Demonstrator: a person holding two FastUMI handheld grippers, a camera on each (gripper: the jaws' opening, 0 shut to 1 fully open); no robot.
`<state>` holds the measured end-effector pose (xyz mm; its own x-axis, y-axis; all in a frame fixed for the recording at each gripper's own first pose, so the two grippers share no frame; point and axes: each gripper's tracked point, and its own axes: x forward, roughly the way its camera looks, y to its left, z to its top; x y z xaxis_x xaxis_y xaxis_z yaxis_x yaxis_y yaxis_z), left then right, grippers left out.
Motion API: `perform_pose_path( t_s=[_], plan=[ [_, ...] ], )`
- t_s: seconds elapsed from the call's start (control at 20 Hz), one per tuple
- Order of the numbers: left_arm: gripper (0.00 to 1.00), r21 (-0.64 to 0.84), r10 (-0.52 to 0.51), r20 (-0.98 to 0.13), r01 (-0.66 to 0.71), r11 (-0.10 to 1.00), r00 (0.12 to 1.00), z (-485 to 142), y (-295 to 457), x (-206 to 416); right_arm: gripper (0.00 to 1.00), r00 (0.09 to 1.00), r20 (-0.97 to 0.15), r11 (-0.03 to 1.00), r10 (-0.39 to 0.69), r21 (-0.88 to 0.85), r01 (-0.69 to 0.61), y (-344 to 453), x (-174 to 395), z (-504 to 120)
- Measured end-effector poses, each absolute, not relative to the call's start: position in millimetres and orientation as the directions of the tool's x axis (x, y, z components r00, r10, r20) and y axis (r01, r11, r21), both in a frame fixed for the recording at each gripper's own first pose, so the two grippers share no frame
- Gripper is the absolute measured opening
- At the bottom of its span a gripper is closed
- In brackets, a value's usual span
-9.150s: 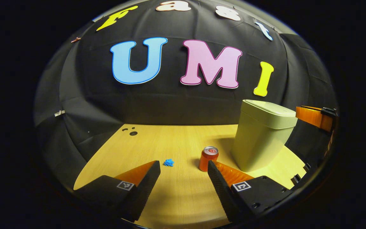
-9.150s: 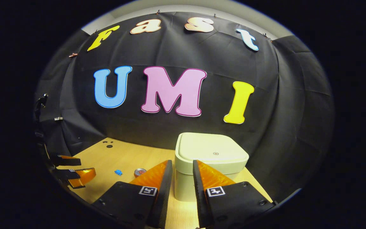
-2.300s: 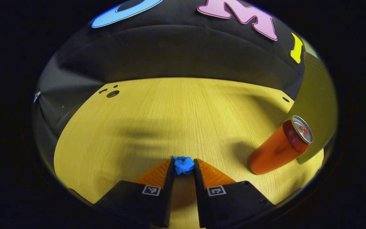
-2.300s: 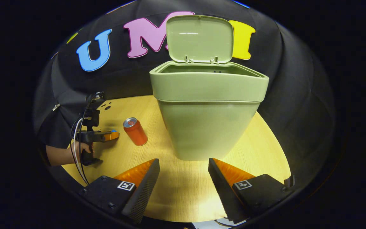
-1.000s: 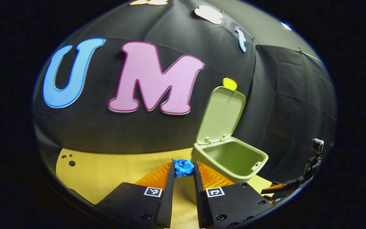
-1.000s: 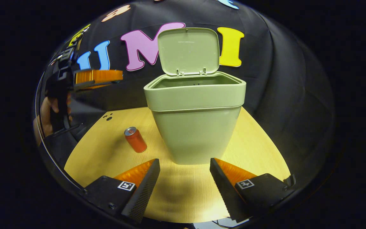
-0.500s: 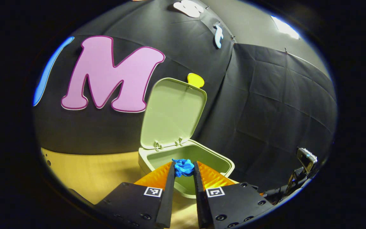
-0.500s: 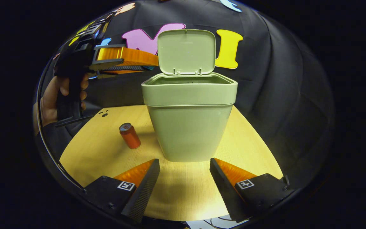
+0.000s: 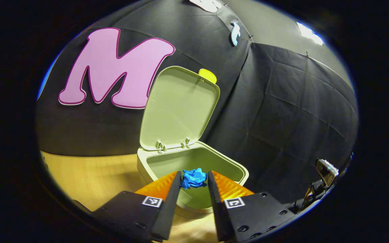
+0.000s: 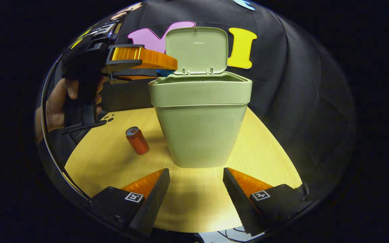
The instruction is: Press the lid of the desktop garbage bin to open it, pick up the crumpled paper on the desktop and throw it into the bin, then pick up the pop can on the desktop and drop it into the bin, and finally close the garbage bin lid.
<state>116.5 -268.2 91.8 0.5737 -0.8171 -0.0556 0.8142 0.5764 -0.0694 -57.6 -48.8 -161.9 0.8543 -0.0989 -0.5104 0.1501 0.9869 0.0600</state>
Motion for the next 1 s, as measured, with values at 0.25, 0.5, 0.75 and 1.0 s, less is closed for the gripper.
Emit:
perform_pose_path(
  t_s=[0.25,0.5,0.75,1.0],
  plan=[
    [0.96,-0.047,-0.773,-0.001,0.772,0.634,0.634,104.5,-247.5,121.7,0.99,0.854,-0.513,0.990,-0.086,0.055,0.132,-40.8,-53.9,-161.6],
    [0.96,-0.015,-0.659,0.047,0.660,0.751,0.751,105.3,-178.1,132.1,0.99,0.854,-0.517,0.994,-0.048,0.061,0.093,-23.1,-47.9,-162.8],
    [0.96,-0.020,-0.490,0.011,0.490,0.871,0.872,71.8,-75.9,127.7,0.99,0.852,-0.523,0.997,-0.009,0.064,0.050,-1.6,-40.6,-164.9],
    [0.96,-0.066,-0.336,-0.080,0.331,0.941,0.939,17.9,15.3,100.9,1.00,0.841,-0.537,0.997,0.064,0.068,-0.032,36.8,-25.8,-174.4]
  ],
)
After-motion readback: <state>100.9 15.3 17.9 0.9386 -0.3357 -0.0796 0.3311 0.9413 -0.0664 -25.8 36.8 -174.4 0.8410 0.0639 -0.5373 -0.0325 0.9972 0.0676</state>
